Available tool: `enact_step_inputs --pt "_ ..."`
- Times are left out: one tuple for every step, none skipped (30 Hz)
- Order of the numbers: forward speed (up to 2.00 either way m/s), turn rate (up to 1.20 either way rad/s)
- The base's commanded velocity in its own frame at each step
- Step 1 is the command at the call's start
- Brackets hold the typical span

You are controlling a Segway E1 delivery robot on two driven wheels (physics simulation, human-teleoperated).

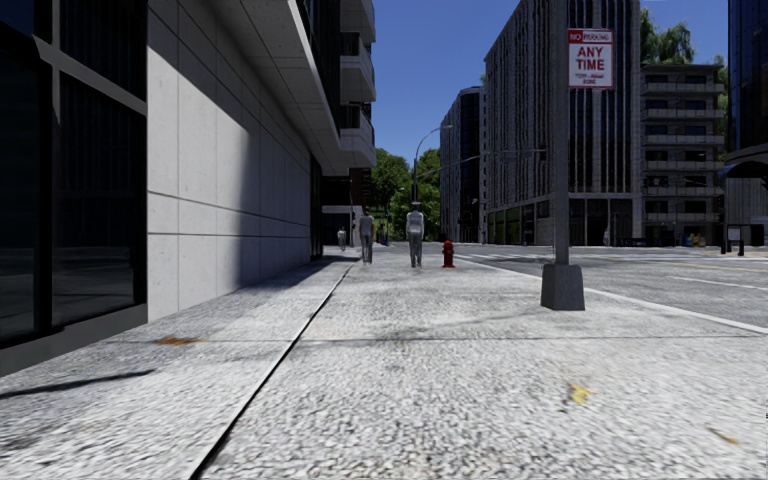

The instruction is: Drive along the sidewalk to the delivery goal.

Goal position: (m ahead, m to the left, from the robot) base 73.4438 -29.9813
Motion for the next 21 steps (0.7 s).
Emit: enact_step_inputs --pt "2.0 0.0" --pt "2.0 0.0" --pt "2.0 0.0" --pt "2.0 0.0" --pt "2.0 0.0" --pt "2.0 0.0" --pt "2.0 0.0" --pt "2.0 0.0" --pt "2.0 0.0" --pt "2.0 0.0" --pt "2.0 0.0" --pt "2.0 0.0" --pt "2.0 0.0" --pt "2.0 0.0" --pt "2.0 0.0" --pt "2.0 0.0" --pt "2.0 0.0" --pt "2.0 0.0" --pt "2.0 0.0" --pt "2.0 0.0" --pt "2.0 0.0"
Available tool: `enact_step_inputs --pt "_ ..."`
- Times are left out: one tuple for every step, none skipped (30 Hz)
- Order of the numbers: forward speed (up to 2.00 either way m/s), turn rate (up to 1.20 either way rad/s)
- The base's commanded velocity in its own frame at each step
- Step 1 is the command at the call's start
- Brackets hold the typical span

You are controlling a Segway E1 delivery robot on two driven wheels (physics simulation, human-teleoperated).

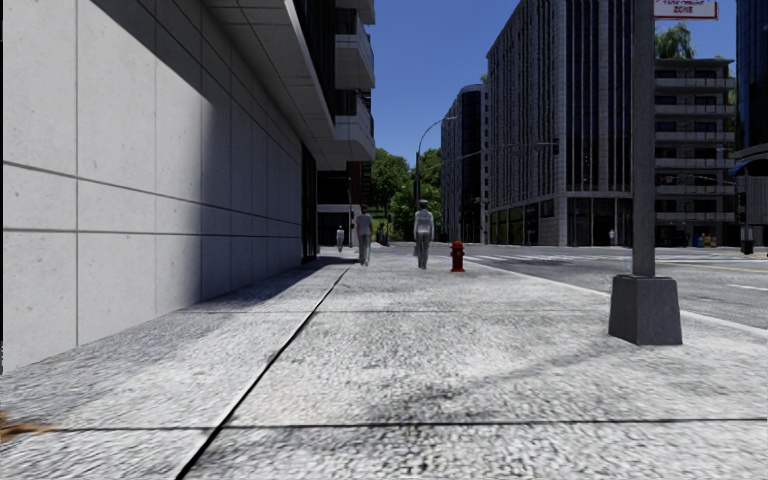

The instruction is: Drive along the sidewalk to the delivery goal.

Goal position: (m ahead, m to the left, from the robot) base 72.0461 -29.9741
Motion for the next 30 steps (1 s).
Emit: enact_step_inputs --pt "2.0 0.0" --pt "2.0 0.0" --pt "2.0 0.0" --pt "2.0 0.0" --pt "2.0 0.0" --pt "2.0 0.0" --pt "2.0 0.0" --pt "2.0 0.0" --pt "2.0 0.0" --pt "2.0 0.0" --pt "2.0 0.0" --pt "2.0 0.0" --pt "2.0 0.0" --pt "2.0 0.0" --pt "2.0 0.0" --pt "2.0 0.0" --pt "2.0 0.0" --pt "2.0 0.0" --pt "2.0 0.0" --pt "2.0 0.0" --pt "2.0 0.0" --pt "2.0 0.0" --pt "2.0 0.0" --pt "2.0 0.0" --pt "2.0 0.0" --pt "2.0 0.0" --pt "2.0 0.0" --pt "2.0 0.0" --pt "2.0 0.0" --pt "2.0 0.0"
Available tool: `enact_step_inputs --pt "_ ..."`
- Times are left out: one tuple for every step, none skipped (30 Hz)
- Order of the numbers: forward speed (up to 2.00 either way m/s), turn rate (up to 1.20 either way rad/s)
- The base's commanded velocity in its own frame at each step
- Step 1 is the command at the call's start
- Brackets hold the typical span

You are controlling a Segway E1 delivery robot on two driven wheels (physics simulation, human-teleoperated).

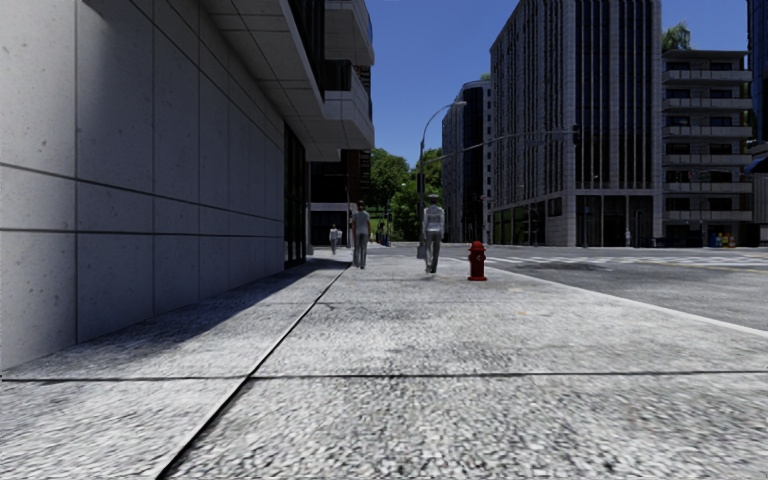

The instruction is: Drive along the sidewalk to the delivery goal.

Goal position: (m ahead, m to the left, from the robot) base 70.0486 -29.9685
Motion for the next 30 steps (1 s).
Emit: enact_step_inputs --pt "2.0 0.0" --pt "2.0 0.0" --pt "2.0 0.0" --pt "2.0 0.0" --pt "2.0 0.0" --pt "2.0 0.0" --pt "2.0 0.0" --pt "2.0 0.0" --pt "2.0 0.0" --pt "2.0 0.0" --pt "2.0 0.0" --pt "2.0 0.0" --pt "2.0 0.0" --pt "2.0 0.0" --pt "2.0 0.0" --pt "2.0 0.0" --pt "2.0 0.0" --pt "2.0 0.0" --pt "2.0 0.0" --pt "2.0 0.0" --pt "2.0 0.0" --pt "2.0 0.0" --pt "2.0 0.0" --pt "2.0 0.0" --pt "2.0 0.0" --pt "2.0 0.0" --pt "2.0 0.0" --pt "2.0 0.0" --pt "2.0 0.0" --pt "2.0 0.0"
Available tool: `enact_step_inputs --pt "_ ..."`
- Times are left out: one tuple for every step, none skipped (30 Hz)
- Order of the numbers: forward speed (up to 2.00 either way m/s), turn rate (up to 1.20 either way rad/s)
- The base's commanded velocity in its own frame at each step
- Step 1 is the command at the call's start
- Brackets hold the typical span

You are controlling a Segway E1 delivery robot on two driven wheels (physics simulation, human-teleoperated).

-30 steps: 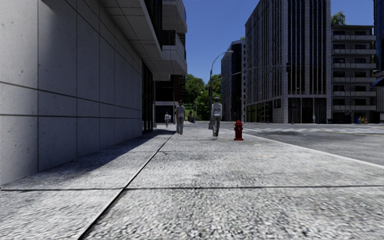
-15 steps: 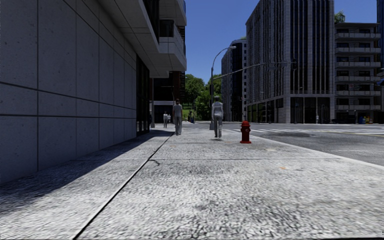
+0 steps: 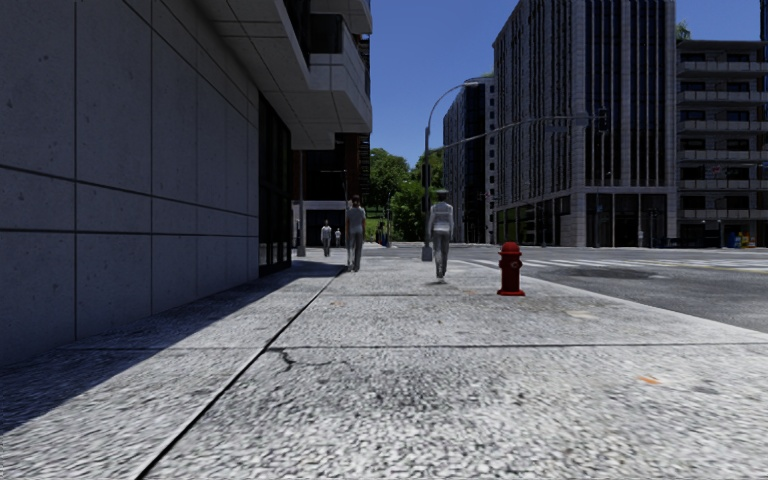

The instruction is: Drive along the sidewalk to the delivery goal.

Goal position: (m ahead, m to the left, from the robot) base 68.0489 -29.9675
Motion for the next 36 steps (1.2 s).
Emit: enact_step_inputs --pt "2.0 0.0" --pt "2.0 0.0" --pt "2.0 0.0" --pt "2.0 0.0" --pt "2.0 0.0" --pt "2.0 0.0" --pt "2.0 0.0" --pt "2.0 0.0" --pt "2.0 0.0" --pt "2.0 0.0" --pt "2.0 0.0" --pt "2.0 0.0" --pt "2.0 0.0" --pt "2.0 0.0" --pt "2.0 0.0" --pt "2.0 0.0" --pt "2.0 0.0" --pt "2.0 0.0" --pt "2.0 0.0" --pt "2.0 0.0" --pt "2.0 0.0" --pt "2.0 0.0" --pt "2.0 0.0" --pt "2.0 0.0" --pt "2.0 0.0" --pt "2.0 0.0" --pt "2.0 0.0" --pt "2.0 0.0" --pt "2.0 0.0" --pt "2.0 0.0" --pt "2.0 0.0" --pt "2.0 0.0" --pt "2.0 0.0" --pt "2.0 0.0" --pt "2.0 0.0" --pt "2.0 0.0"
